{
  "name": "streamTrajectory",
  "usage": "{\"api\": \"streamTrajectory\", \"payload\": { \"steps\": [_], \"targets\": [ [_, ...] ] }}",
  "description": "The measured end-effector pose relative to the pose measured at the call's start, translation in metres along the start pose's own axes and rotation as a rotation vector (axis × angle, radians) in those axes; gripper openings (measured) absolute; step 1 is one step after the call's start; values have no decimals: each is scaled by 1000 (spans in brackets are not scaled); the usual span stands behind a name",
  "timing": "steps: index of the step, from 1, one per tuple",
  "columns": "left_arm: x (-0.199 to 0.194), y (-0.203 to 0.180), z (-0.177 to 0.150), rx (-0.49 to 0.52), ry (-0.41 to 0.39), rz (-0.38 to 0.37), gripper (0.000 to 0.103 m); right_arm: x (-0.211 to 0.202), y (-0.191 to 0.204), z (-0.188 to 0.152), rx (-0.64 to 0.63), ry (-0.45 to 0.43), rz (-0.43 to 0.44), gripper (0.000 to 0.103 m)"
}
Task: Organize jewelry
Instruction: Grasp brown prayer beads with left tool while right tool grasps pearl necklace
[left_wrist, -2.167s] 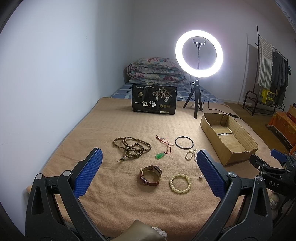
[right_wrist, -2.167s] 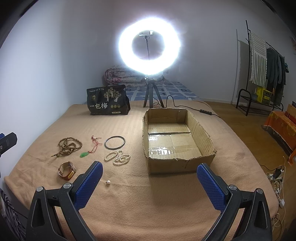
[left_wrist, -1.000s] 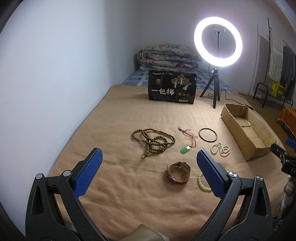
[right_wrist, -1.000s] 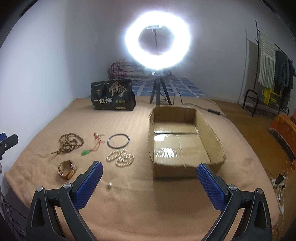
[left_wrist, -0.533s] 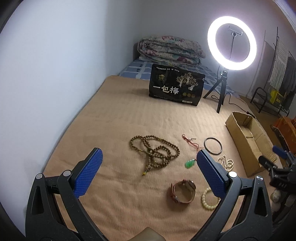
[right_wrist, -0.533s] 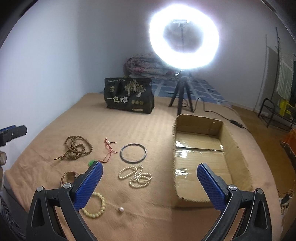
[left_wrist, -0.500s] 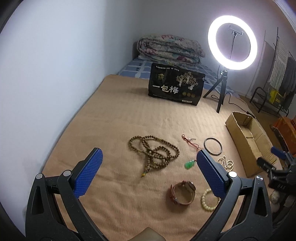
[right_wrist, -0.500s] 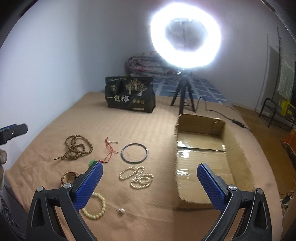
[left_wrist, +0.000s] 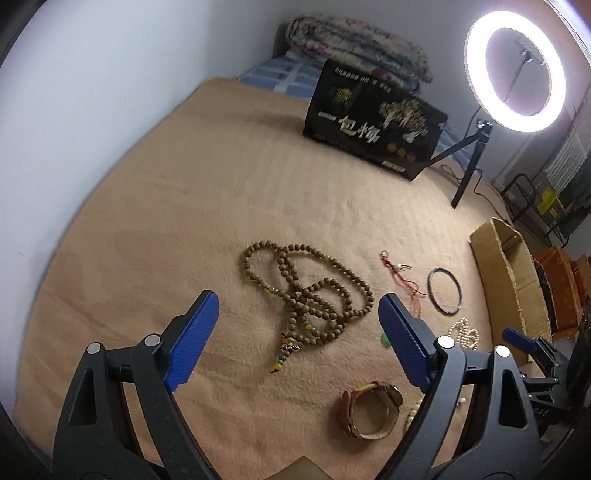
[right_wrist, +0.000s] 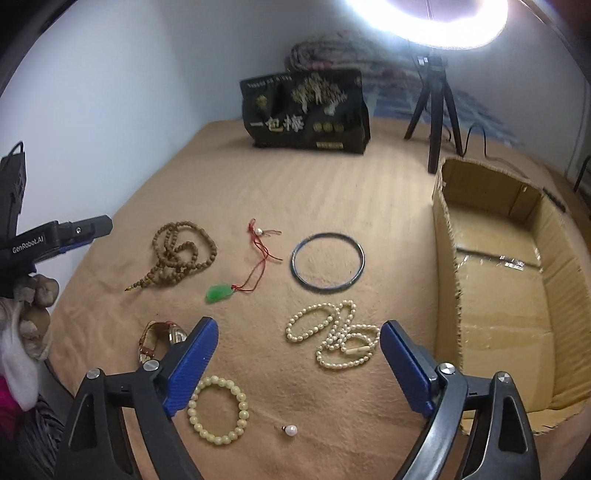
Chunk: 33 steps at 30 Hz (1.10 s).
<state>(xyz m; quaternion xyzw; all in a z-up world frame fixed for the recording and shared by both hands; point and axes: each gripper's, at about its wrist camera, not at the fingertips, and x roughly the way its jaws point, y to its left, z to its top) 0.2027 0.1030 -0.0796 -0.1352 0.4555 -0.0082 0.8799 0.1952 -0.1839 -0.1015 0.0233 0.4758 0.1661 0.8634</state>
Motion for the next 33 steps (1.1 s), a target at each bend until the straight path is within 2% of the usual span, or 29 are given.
{"api": "streamTrajectory", "payload": {
  "steps": [4, 10, 16, 19, 24, 31, 33],
  "targets": [
    [22, 3, 4, -22, 52, -12, 90, 12, -2, -1, 25, 41, -2, 89],
    [51, 11, 8, -93, 114, -10, 90, 12, 6, 0, -9, 34, -27, 89],
    [76, -3, 3, -29, 155, 25, 85, 15, 18, 0, -70, 39, -41, 83],
    [86, -3, 3, -38, 184, 39, 77, 26, 21, 0, -67, 73, -39, 73],
    [93, -2, 3, -32, 194, 52, 77, 42, 26, 3, -103, 100, -166, 69],
    [99, -10, 1, 20, 195, 92, 76, 69, 10, 6, -41, 159, -254, 69],
    [100, -11, 0, 33, 194, 106, 72, 71, 12, 6, -51, 153, -267, 70]
  ]
}}
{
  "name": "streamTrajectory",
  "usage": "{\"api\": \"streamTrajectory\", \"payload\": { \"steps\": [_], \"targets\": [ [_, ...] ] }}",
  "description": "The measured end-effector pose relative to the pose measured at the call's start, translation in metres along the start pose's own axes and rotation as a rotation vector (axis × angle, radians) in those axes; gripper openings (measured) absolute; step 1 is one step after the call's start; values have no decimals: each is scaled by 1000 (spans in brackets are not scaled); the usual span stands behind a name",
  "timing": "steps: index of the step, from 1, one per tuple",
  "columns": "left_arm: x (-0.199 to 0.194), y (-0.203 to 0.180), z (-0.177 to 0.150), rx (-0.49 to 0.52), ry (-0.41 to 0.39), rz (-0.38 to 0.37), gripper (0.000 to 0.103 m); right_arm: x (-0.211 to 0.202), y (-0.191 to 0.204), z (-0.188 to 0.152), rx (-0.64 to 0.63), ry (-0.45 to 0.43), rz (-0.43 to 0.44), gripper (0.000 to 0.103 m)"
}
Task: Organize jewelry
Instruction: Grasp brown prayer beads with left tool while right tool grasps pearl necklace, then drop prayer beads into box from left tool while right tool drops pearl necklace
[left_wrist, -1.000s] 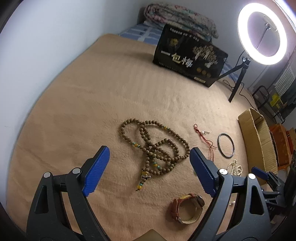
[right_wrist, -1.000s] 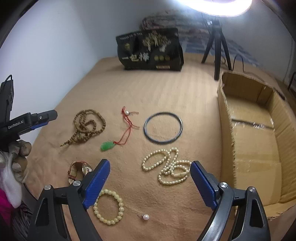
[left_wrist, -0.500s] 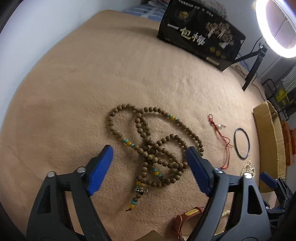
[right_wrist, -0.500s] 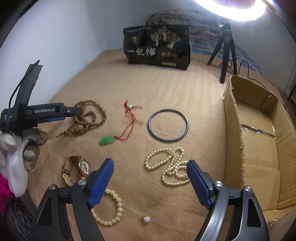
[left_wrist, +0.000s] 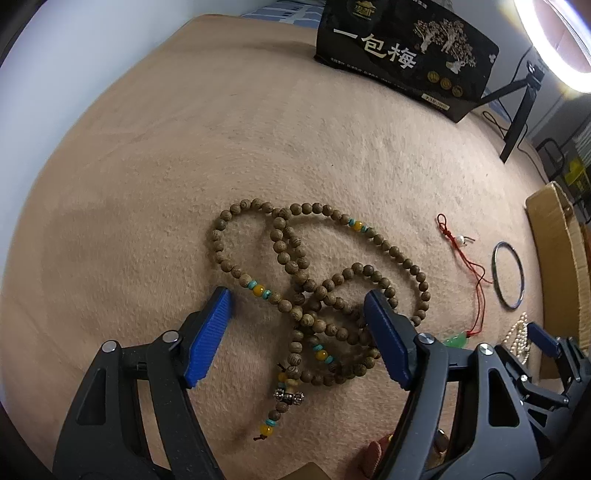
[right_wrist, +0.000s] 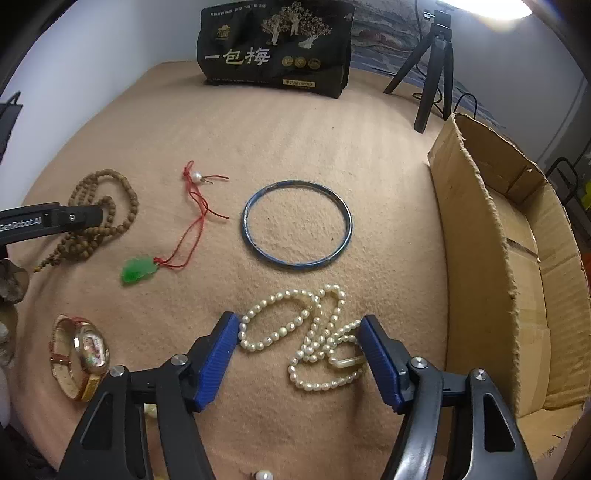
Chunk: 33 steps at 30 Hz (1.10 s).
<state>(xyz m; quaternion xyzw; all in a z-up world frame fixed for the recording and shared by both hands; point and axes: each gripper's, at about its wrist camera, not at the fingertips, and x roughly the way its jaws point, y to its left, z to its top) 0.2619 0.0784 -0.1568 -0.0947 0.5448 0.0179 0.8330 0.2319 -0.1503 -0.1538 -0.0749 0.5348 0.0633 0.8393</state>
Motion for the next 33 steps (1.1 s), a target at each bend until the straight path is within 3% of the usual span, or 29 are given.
{"api": "streamTrajectory", "payload": {
  "steps": [3, 5, 6, 8, 10, 11, 17, 33],
  "targets": [
    [1, 1, 0, -1, -3, 20, 60, -1, 1, 0, 12, -8, 30, 60],
    [0, 4, 0, -9, -4, 27, 43, -4, 3, -3, -1, -18, 41, 42],
    [-1, 6, 1, -13, -4, 33, 39, -5, 5, -3, -10, -21, 46, 38],
    [-2, 9, 2, -24, 4, 30, 22, -6, 8, -4, -27, -24, 54, 25],
    [-4, 13, 2, -45, 14, 13, 12, -7, 10, -5, -38, -23, 73, 15],
    [-6, 14, 2, -55, 16, 2, 11, -8, 10, -5, -41, -21, 82, 10],
    [-30, 16, 6, -85, -34, -38, 11, -19, 4, -4, -11, -29, 179, 4],
    [-136, -1, 19, -128, -244, -187, 11, -101, -4, 9, 6, -211, 259, 4]
  ]
}}
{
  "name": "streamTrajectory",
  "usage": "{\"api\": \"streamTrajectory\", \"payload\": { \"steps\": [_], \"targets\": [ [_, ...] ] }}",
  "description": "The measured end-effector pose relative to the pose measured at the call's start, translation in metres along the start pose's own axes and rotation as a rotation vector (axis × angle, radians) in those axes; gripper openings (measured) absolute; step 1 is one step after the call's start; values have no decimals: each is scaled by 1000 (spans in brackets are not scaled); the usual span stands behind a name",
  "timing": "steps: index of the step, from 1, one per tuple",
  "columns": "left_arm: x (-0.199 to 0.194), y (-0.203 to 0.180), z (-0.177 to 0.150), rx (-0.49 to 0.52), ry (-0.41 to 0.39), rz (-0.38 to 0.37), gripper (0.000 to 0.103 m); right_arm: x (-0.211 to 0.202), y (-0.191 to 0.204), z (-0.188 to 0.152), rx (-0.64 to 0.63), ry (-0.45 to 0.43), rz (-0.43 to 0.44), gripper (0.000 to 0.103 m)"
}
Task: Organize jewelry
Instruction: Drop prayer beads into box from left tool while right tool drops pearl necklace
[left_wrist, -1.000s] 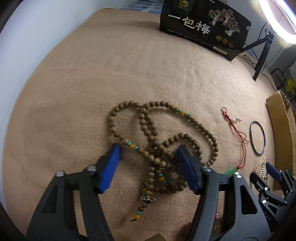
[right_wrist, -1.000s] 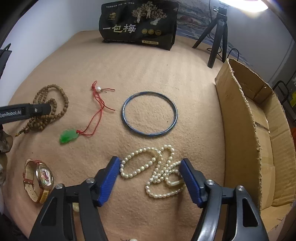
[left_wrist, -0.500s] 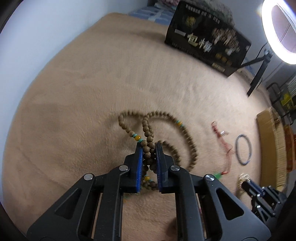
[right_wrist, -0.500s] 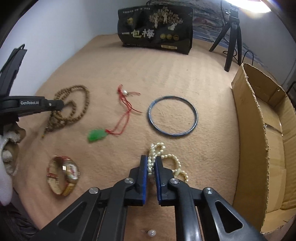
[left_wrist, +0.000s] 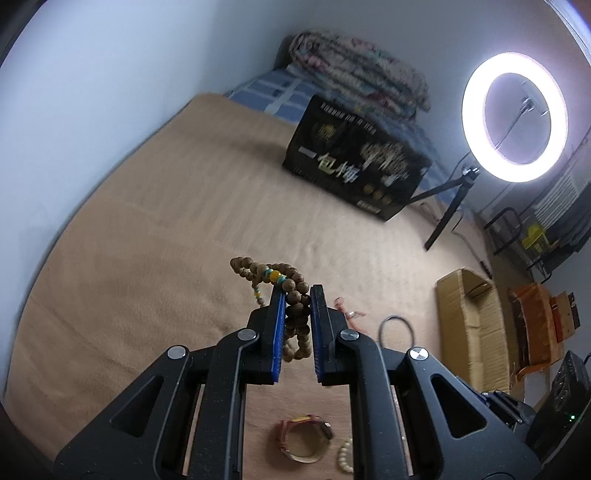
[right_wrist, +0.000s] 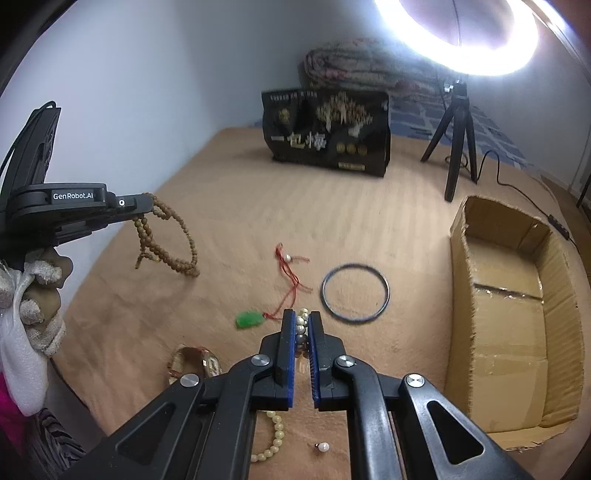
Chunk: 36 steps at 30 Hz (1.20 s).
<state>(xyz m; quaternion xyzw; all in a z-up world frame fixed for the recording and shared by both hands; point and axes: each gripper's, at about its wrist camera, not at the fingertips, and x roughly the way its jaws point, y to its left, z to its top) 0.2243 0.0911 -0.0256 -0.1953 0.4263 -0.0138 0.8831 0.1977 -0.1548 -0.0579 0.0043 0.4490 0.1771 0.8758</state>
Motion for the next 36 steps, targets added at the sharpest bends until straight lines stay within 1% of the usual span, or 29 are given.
{"api": "streamTrajectory", "payload": {
  "steps": [4, 8, 15, 23, 27, 32, 36],
  "targets": [
    [-17, -13, 3, 12, -30, -30, 11, -16, -5, 1, 4, -32, 0, 4],
    [-33, -36, 1, 51, -57, -52, 11, -35, -14, 1, 23, -57, 7, 4],
    [-45, -81, -4, 104, -63, -115, 11, -71, -39, 3, 63, -133, -29, 4],
    [-36, -132, -13, 148, -35, -179, 11, -107, -87, -6, 137, -179, -96, 4],
    [-31, -169, -19, 181, -19, -220, 11, -122, -112, -13, 171, -189, -129, 4],
    [-16, -211, -29, 209, 16, -280, 11, -129, -136, -17, 193, -188, -152, 4],
    [-1, -242, -37, 236, 40, -314, 11, -126, -150, -24, 208, -160, -159, 4]
  ]
}}
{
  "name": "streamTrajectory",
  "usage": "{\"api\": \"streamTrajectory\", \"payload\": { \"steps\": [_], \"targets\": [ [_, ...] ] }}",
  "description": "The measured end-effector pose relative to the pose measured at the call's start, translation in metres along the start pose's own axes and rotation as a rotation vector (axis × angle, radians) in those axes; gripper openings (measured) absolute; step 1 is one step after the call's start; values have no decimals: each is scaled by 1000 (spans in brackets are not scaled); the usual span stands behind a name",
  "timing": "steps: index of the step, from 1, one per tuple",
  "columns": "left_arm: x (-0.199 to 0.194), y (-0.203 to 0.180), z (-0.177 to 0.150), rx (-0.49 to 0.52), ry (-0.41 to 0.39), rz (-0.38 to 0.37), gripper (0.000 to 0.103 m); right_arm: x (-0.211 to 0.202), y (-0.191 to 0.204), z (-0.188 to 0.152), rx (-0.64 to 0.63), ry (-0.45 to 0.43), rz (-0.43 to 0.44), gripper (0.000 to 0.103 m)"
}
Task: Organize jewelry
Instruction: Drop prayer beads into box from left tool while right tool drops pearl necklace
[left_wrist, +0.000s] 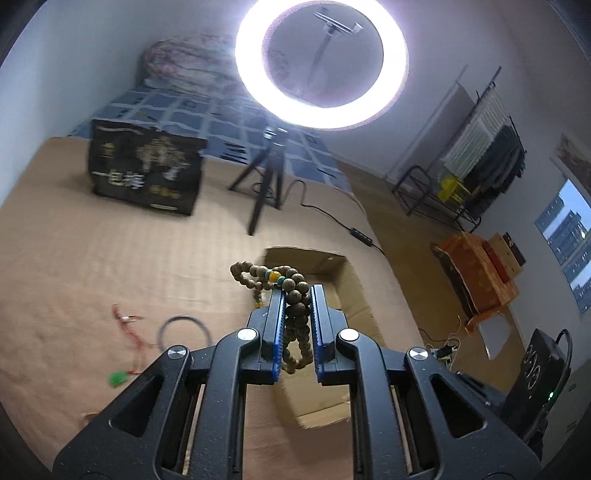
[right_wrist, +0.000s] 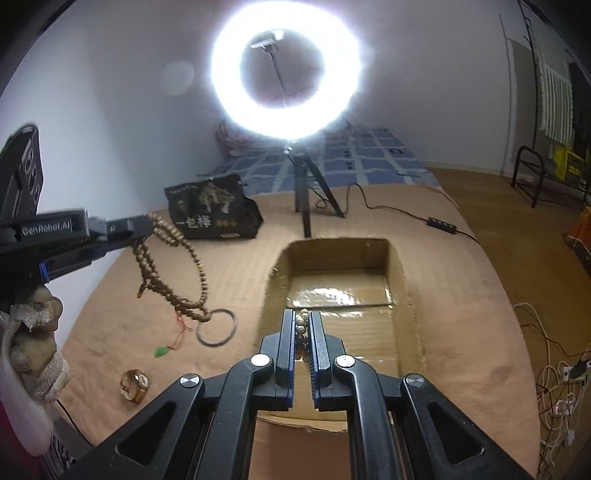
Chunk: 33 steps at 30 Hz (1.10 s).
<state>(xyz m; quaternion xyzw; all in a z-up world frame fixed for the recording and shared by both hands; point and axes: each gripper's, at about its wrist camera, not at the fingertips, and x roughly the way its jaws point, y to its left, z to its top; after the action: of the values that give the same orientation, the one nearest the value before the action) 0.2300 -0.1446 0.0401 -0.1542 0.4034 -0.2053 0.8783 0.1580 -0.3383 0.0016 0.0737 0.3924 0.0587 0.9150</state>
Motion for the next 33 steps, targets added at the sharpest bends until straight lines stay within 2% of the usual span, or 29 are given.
{"api": "streamTrajectory", "payload": {
  "steps": [6, 11, 19, 21, 22, 23, 33],
  "targets": [
    [30, -26, 2, 19, 37, -59, 11, 9, -16, -6, 18, 39, -19, 4],
    [63, -37, -1, 30, 81, -76, 11, 17, -26, -12, 37, 73, -28, 4],
    [94, -36, -11, 42, 145, -39, 11, 24, -32, -13, 53, 96, -38, 6],
    [95, -36, -11, 48, 152, -33, 13, 23, -35, -13, 60, 100, -38, 18],
    [95, -36, -11, 50, 154, -30, 23, 24, -36, -13, 65, 100, -39, 29],
    [94, -36, -11, 53, 150, -27, 28, 24, -37, -12, 70, 100, -42, 34],
    [66, -29, -11, 94, 115, 10, 28, 9, -33, -8, 67, 72, -69, 53]
  ]
}}
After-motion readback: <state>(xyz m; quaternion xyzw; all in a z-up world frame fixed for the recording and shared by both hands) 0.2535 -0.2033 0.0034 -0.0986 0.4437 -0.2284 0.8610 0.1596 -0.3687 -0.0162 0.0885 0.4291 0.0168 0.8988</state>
